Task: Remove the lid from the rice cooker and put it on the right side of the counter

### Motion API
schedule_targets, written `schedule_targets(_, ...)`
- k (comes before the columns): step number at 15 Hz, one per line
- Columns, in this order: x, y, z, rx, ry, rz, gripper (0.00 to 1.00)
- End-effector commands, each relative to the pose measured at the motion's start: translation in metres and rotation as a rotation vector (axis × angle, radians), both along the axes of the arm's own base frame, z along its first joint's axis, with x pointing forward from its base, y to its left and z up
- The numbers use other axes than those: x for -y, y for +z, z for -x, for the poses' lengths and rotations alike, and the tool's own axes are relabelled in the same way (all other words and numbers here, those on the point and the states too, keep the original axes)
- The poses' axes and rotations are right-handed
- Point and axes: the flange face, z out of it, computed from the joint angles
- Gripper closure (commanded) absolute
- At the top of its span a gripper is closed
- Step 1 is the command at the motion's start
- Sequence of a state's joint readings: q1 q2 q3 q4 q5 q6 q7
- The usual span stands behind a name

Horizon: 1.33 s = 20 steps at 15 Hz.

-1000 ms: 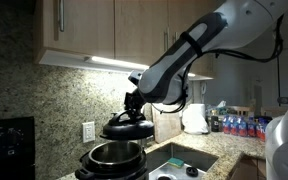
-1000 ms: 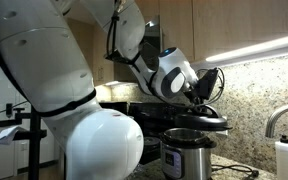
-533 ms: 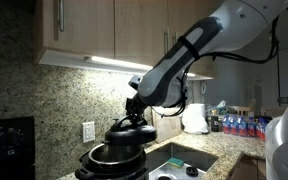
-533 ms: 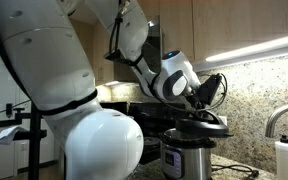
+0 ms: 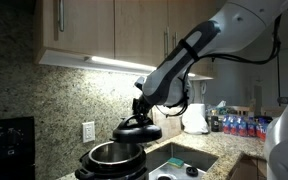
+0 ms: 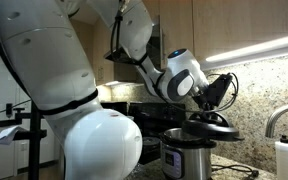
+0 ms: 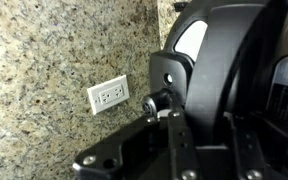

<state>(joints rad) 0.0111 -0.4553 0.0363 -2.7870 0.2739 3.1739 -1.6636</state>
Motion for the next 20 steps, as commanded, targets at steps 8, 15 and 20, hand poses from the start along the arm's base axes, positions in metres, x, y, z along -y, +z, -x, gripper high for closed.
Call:
schedule_targets(8, 0.056, 0.024, 0.013, 0.062, -0.158, -0.043, 0.98)
schedule_targets(15, 0.105, 0.028, 0.026, 0.083, -0.296, -0.100, 0.98)
schedule_targets(20, 0.141, 0.027, 0.038, 0.090, -0.403, -0.121, 0.98)
